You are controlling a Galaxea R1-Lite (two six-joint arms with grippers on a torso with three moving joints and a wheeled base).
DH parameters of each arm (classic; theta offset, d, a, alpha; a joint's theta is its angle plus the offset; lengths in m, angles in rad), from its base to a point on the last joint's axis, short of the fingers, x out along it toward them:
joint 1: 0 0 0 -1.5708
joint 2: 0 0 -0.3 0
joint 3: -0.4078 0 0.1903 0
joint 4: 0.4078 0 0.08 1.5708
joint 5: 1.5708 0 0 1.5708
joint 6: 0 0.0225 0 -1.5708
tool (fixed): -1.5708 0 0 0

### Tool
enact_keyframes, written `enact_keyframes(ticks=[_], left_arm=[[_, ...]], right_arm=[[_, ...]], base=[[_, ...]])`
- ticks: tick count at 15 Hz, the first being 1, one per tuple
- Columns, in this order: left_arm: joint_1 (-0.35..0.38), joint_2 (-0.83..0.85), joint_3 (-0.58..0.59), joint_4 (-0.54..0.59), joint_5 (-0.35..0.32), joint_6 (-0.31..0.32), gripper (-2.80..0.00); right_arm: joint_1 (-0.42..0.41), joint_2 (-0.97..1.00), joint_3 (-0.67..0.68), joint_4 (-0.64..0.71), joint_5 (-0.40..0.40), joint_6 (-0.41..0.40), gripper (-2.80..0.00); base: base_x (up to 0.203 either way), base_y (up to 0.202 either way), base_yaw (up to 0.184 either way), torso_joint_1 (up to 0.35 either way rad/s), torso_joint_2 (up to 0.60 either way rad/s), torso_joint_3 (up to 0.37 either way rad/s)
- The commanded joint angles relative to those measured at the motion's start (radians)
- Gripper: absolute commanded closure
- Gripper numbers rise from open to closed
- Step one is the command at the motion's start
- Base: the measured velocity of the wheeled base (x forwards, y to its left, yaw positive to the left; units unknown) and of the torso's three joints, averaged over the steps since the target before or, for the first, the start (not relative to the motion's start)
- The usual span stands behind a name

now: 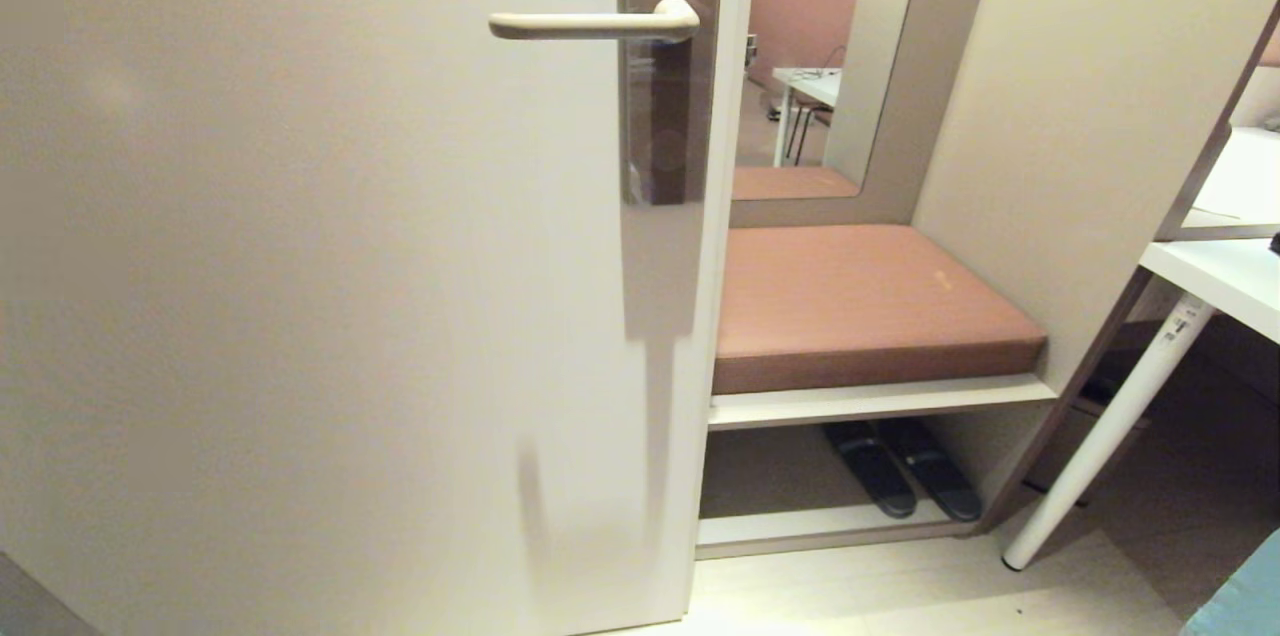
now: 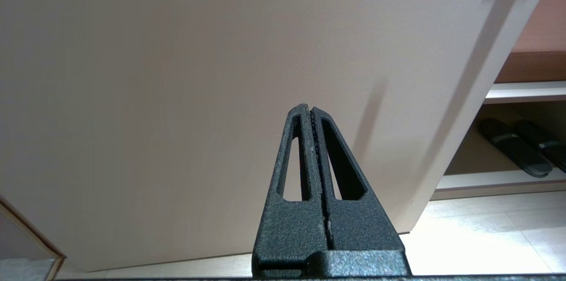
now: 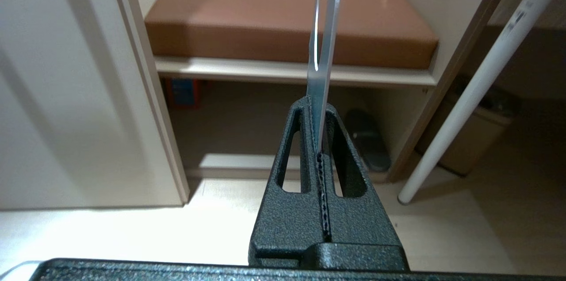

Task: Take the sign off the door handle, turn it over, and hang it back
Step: Hand it to the other hand

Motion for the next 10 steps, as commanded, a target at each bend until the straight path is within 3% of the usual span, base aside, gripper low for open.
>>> enact_keyframes(ticks=[1,10], left_arm=[[0.0,0.0,0.0,0.0,0.001,-0.001,0.0],[0.0,0.0,0.0,0.0,0.001,-0.001,0.0]], right_arm=[[-0.001,-0.041,0.0,0.0,0.001,-0.001,0.0],[-0.001,-0.041,0.0,0.001,0.001,0.001,0.0]], base=[[0.0,0.0,0.0,0.0,0.0,0.0],[0.0,0.0,0.0,0.0,0.0,0.0]])
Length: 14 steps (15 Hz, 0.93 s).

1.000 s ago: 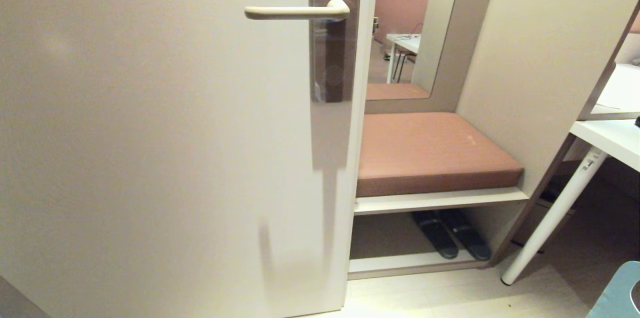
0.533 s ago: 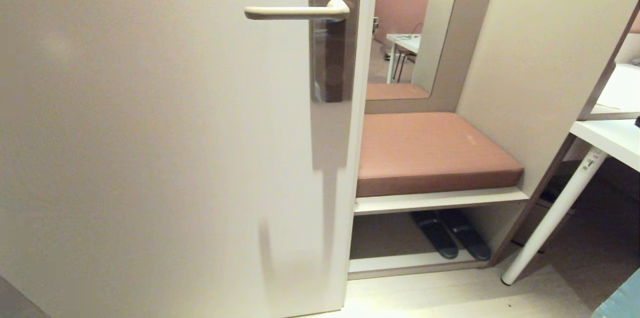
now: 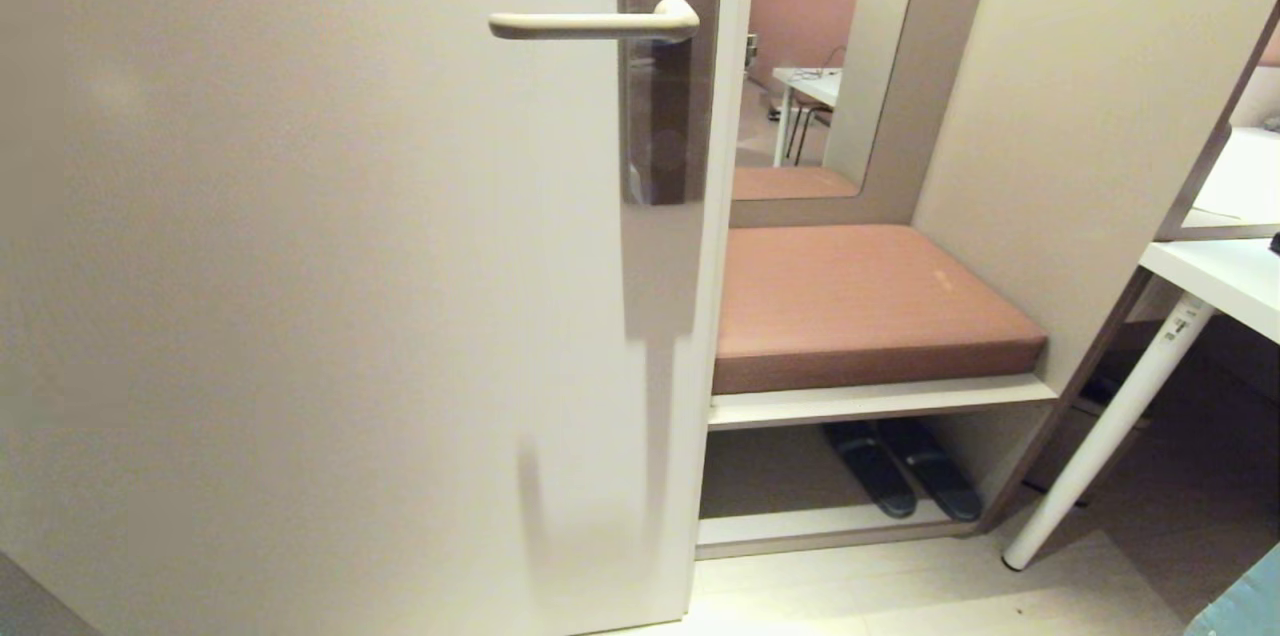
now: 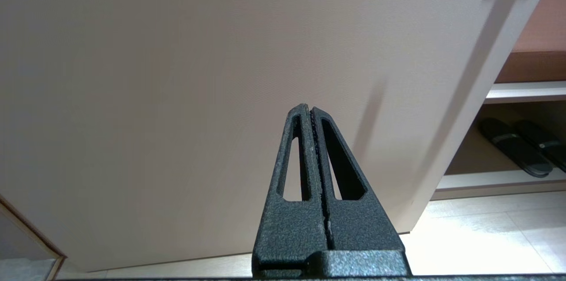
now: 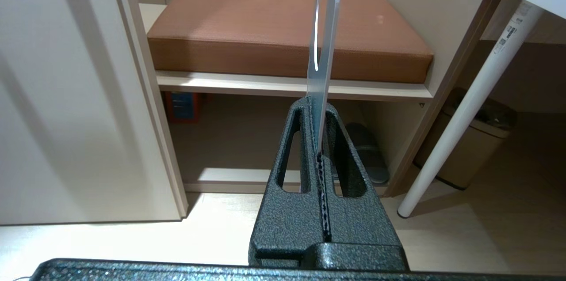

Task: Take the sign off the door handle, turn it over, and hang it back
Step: Hand it to the other hand

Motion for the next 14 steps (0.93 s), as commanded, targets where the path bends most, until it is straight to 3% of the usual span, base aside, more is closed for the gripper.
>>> enact_keyframes(ticks=[1,14], left_arm=[[0.0,0.0,0.0,0.0,0.0,-0.001,0.0],[0.0,0.0,0.0,0.0,-0.001,0.004,0.0]], right_arm=[[0.0,0.0,0.0,0.0,0.001,-0.001,0.0],[0.0,0.0,0.0,0.0,0.003,0.0,0.0]], base=[[0.0,0.0,0.0,0.0,0.0,0.0],[0.0,0.0,0.0,0.0,0.0,0.0]])
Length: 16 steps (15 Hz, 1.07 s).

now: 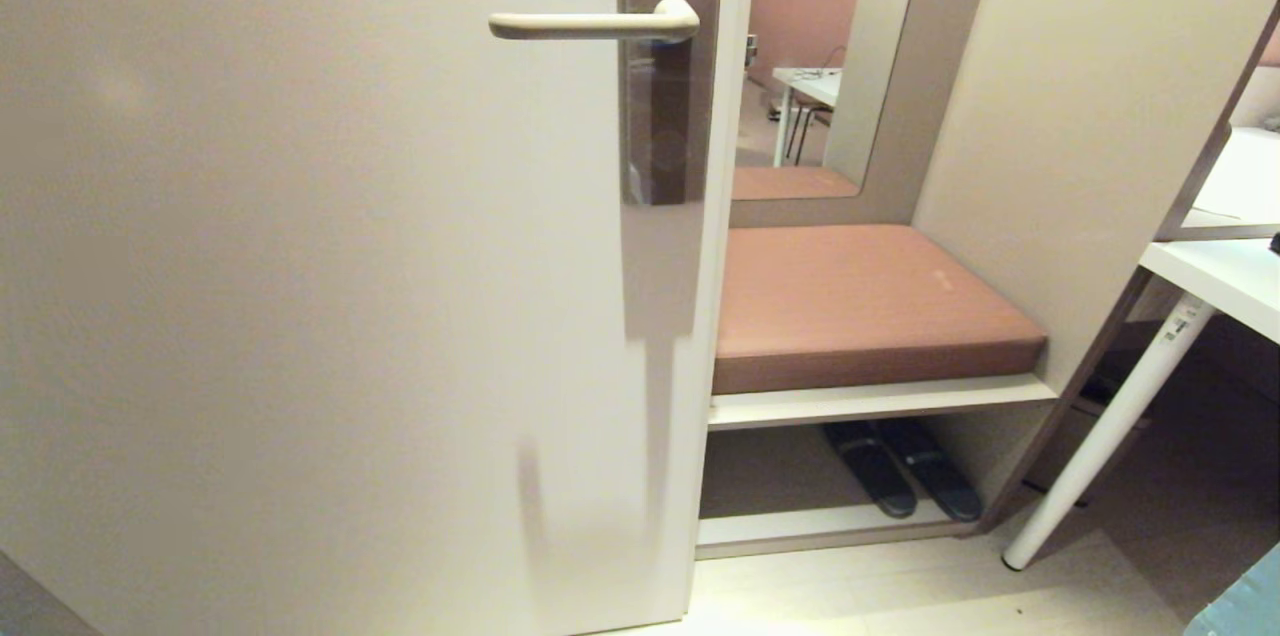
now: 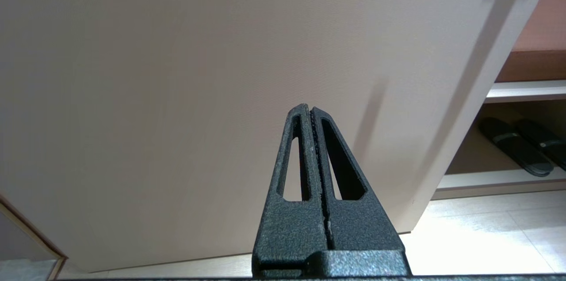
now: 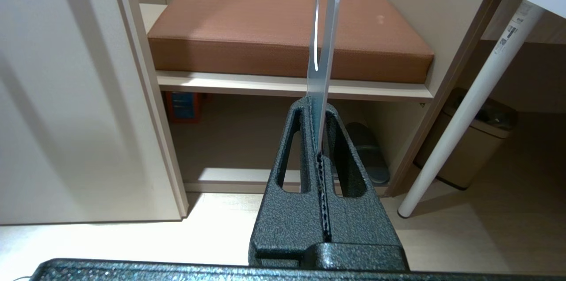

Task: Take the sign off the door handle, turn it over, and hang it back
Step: Hand it to the other hand

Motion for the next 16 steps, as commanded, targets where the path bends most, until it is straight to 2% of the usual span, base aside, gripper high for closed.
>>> enact_keyframes(ticks=[1,7,16], left_arm=[[0.0,0.0,0.0,-0.001,0.0,-0.001,0.0],[0.0,0.0,0.0,-0.001,0.0,-0.001,0.0],[0.0,0.0,0.0,0.0,0.002,-0.004,0.0]], right_arm=[[0.0,0.001,0.0,0.0,0.001,-0.001,0.0],[0.0,0.0,0.0,0.0,0.001,-0.001,0.0],[0.0,0.0,0.0,0.0,0.001,0.001,0.0]], base=[[0.0,0.0,0.0,0.0,0.0,0.0],[0.001,-0.031,0.002,0.002,0.0,0.0],[0.0,-0.186,0.0,0.001,0.0,0.002]])
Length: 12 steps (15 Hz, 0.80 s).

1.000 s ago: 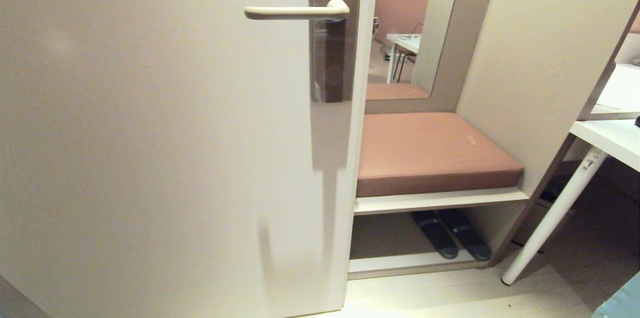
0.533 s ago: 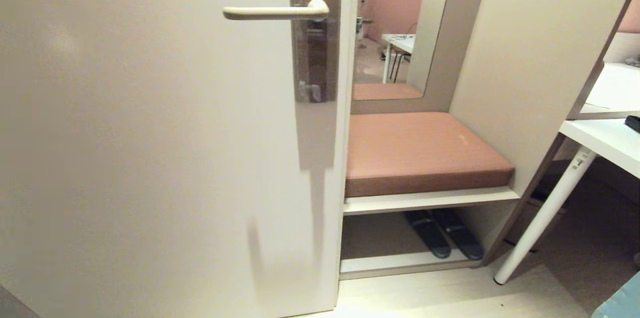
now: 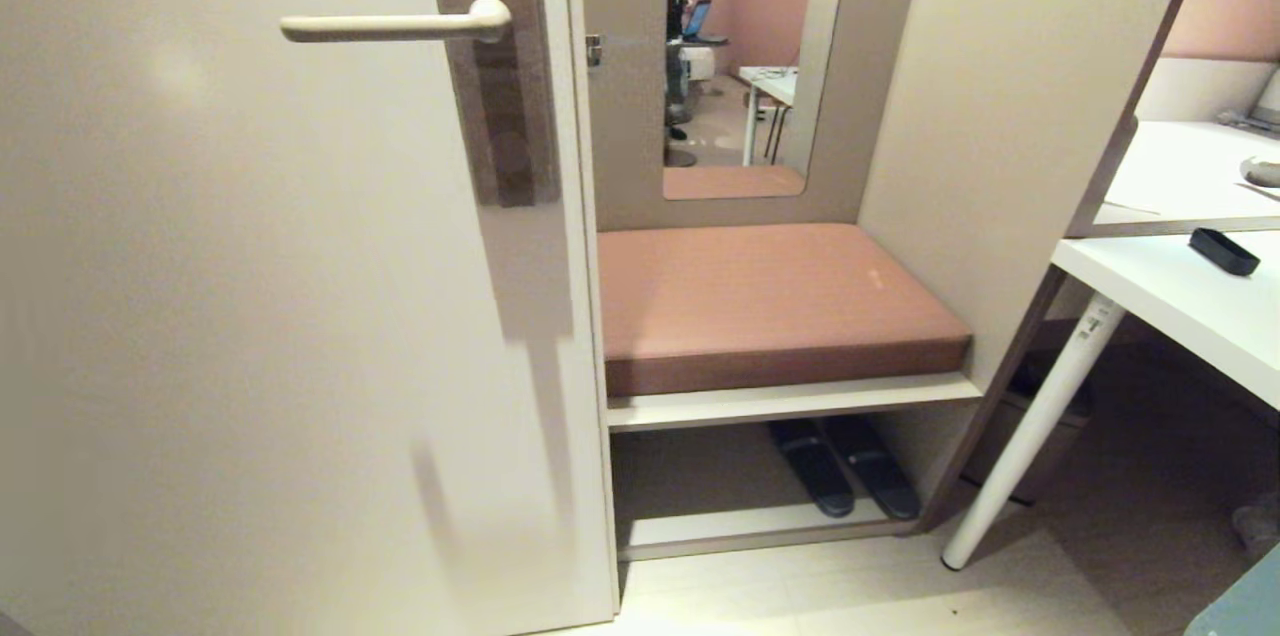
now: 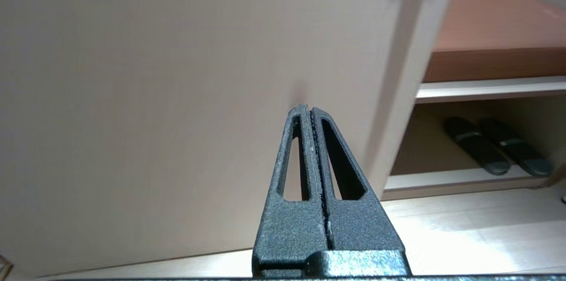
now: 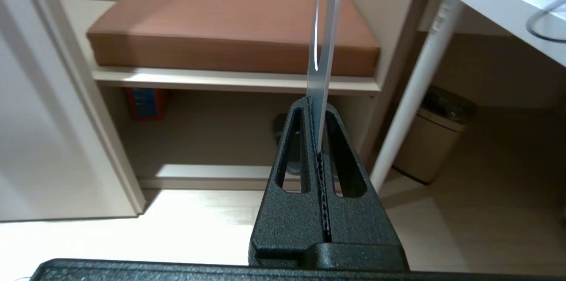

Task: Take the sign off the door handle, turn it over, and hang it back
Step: Hand it to the other hand

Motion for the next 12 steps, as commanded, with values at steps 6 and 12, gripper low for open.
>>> enact_keyframes(ticks=[6,12], left_arm=[[-0.001,0.0,0.0,0.0,0.0,0.001,0.0],[-0.001,0.0,0.0,0.0,0.0,0.001,0.0]], right_arm=[[0.0,0.0,0.0,0.0,0.001,-0.004,0.0],[0.0,0.0,0.0,-0.003,-0.007,0.02,0.0]], base=[[0.0,-0.017,-0.001,0.0,0.0,0.0],[0.0,0.0,0.0,0.0,0.0,0.0]])
